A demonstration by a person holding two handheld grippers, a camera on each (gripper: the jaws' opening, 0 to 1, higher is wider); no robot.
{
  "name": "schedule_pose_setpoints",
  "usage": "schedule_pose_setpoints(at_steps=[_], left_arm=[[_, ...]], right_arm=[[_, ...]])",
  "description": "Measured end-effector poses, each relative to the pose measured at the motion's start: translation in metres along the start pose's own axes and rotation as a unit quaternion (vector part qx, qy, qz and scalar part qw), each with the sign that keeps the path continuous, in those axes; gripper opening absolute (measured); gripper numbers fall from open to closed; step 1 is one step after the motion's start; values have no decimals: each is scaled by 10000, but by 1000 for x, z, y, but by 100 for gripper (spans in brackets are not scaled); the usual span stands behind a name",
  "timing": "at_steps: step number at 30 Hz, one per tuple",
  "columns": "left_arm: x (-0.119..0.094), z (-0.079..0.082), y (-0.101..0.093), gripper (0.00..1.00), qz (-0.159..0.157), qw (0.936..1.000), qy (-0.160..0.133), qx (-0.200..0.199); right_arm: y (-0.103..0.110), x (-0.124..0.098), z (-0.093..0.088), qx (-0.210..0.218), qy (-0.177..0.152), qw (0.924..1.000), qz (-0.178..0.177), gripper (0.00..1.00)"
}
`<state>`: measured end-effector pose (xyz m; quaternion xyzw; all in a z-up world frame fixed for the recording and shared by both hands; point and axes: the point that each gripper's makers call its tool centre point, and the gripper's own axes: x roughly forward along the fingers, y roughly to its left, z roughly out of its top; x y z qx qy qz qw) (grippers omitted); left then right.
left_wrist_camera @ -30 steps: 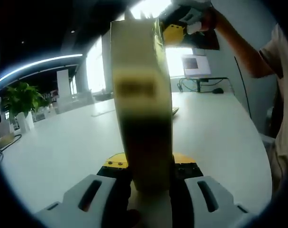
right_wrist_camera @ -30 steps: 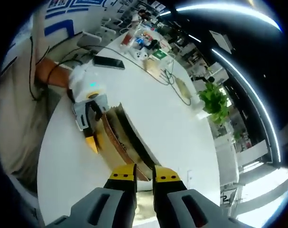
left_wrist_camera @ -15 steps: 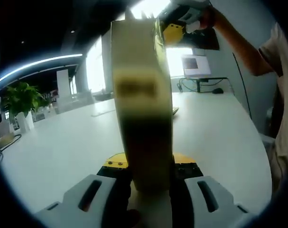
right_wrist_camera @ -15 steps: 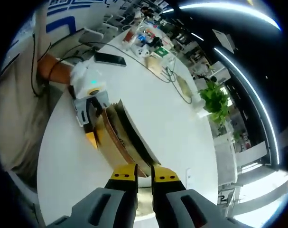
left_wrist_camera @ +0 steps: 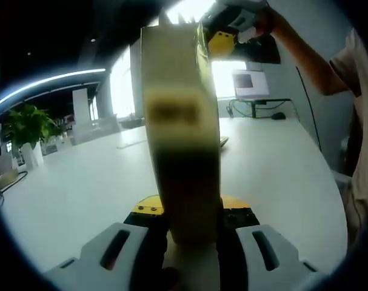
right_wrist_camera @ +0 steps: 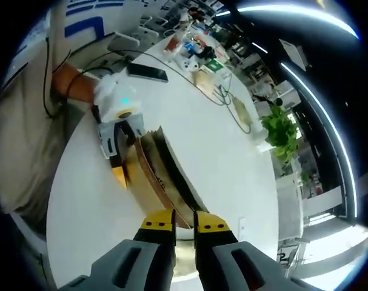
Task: Extract single mask from mask box in order stack masks on table
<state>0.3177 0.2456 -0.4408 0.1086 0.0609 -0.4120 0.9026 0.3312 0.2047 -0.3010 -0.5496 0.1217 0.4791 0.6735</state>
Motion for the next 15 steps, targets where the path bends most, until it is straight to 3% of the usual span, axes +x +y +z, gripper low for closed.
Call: schedule_pose_setpoints(at_steps=[15], left_arm=[[0,1,0,21,-6,10000,-4,4]], right_arm=[[0,-1,2,-133,56,9999,90,8]])
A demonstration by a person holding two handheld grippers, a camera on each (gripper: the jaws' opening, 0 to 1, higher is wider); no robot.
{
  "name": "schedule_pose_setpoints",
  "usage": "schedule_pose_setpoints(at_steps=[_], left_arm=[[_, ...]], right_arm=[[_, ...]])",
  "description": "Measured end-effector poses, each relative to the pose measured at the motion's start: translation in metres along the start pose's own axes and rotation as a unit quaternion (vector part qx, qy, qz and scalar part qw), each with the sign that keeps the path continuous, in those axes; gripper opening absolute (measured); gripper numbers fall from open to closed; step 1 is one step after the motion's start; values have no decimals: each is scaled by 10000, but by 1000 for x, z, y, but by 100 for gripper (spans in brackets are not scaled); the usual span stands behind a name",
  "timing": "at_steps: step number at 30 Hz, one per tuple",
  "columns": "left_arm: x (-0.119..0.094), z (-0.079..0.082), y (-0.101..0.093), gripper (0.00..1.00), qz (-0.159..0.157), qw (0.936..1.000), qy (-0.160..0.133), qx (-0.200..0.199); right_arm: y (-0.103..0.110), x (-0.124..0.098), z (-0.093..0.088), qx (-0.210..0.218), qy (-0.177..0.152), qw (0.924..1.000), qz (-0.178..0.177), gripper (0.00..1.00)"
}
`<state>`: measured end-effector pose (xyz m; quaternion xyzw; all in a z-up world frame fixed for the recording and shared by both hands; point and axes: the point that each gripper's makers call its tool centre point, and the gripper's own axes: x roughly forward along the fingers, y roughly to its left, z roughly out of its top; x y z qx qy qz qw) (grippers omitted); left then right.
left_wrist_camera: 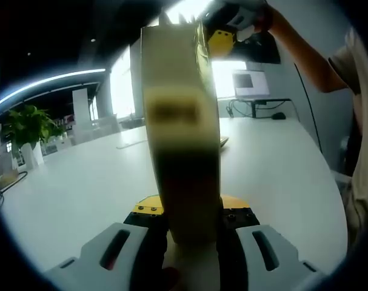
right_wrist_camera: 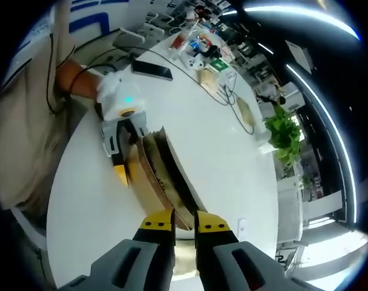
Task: Extract single mask from mask box in order stack masks on table
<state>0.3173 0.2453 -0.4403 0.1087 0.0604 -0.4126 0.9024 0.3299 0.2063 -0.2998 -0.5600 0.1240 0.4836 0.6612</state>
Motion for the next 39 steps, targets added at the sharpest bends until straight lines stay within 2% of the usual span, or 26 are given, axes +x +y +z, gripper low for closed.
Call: schedule_pose_setpoints(at_steps=[10,15,20,24,28,34,39], left_arm=[[1,-1,2,21,0,10000,3,-1],[1,-1,2,21,-15,10000,11,34],[2,-1,1,21,-20,10000,21,62],[2,0,-1,21,-24,9999,19,113],[1,1,-4,22,-43,9999,15,148],[2,1,-5,22,-57,9998,11,209],[2,0,-5,22,-61,9997,10,215]], right_arm=[[3,1,-1,-129,64,9998,169,8],[8,-1,-2,-700,331,9950,637,8],[5,4,3,-697,452,9930,835,7],[7,6,9,-627,403,9921,1008,6],[4,9,9,-613,438,9911,1096,6],[0,12,10,-369,432,9904,1260,6],[3,12,10,-438,462,9877,1430,8]])
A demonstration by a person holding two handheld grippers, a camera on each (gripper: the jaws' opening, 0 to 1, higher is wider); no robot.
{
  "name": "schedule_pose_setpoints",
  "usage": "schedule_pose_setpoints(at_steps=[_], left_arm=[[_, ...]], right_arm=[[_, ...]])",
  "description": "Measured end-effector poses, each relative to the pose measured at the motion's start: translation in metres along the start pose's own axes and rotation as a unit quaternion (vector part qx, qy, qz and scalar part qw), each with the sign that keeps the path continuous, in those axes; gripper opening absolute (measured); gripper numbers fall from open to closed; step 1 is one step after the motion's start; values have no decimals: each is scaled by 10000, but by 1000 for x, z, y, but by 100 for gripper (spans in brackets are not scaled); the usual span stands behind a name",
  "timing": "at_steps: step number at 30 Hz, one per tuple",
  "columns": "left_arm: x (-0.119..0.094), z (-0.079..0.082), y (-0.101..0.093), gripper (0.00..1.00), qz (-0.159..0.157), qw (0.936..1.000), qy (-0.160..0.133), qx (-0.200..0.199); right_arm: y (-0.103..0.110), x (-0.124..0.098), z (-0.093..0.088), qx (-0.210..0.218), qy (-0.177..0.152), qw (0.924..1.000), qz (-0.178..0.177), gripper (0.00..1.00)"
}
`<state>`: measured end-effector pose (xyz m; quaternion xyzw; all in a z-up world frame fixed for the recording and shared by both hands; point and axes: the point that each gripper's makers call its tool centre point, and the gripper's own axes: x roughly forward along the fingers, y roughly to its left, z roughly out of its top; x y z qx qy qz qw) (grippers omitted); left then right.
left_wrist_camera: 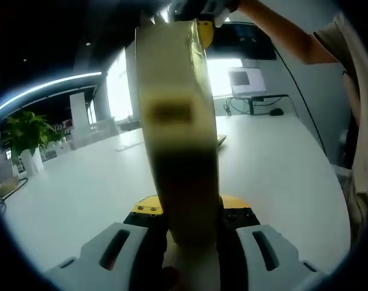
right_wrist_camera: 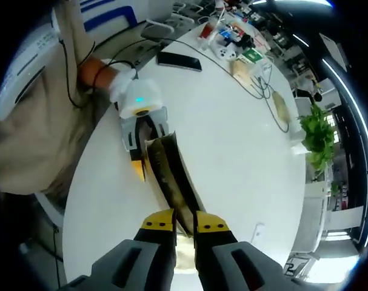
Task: Extract single mask from mask box in order stack masks on table
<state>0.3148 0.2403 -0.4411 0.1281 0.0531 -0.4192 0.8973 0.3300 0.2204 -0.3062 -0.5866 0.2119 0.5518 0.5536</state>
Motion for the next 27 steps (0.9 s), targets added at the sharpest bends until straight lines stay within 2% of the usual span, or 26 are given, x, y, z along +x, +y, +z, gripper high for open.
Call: schedule_pose_setpoints(at_steps=[5,12,21,27], left_arm=[[0,-1,2,22,-3,10000,0,8],[0,-2,3,22,5,10000,7,17],[0,-2,5,22,4,10000,12,24],[0,-2,5,22,11,10000,17,36]], right_arm=[[1,0,0,-31,21,9999,162,11],[-1,6,-5,71,61,9995,302,8],[0,5,9,270,-287,9986,362,4],[1,10,10,162,-234,9990,331,5]])
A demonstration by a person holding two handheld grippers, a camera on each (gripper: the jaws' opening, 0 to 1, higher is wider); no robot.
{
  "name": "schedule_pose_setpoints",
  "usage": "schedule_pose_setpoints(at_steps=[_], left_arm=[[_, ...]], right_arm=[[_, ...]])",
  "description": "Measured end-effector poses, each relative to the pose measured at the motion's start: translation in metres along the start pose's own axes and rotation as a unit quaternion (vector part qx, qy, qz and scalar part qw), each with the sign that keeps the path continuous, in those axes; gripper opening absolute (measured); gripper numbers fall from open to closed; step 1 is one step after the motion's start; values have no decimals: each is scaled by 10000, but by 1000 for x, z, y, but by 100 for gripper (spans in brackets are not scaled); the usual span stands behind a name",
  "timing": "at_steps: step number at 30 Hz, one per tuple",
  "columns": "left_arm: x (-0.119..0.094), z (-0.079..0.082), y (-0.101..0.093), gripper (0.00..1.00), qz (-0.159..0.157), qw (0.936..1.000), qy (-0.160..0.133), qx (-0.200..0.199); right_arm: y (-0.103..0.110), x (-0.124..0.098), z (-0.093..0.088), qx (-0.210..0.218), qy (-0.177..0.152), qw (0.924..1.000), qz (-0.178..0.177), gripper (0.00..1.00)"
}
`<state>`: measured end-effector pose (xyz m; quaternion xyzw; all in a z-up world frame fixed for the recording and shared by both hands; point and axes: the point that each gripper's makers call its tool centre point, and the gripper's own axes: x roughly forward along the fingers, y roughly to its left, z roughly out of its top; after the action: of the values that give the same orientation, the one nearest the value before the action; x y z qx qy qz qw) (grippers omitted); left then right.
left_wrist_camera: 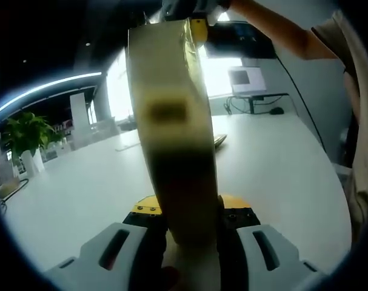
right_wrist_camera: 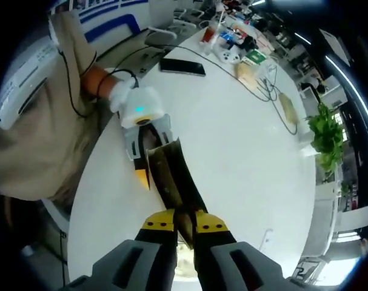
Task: Extract single mask from mask box in order stack masks on table
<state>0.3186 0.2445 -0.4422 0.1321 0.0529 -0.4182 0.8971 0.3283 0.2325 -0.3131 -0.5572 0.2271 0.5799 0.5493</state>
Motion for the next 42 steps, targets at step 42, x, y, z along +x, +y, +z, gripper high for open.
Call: schedule_pose_setpoints(at_steps=[42], left_arm=[[0,0,-2,22,-17,10000,12,-83]], right_arm=[[-5,-13,1,390,-283,9983,-332,0]])
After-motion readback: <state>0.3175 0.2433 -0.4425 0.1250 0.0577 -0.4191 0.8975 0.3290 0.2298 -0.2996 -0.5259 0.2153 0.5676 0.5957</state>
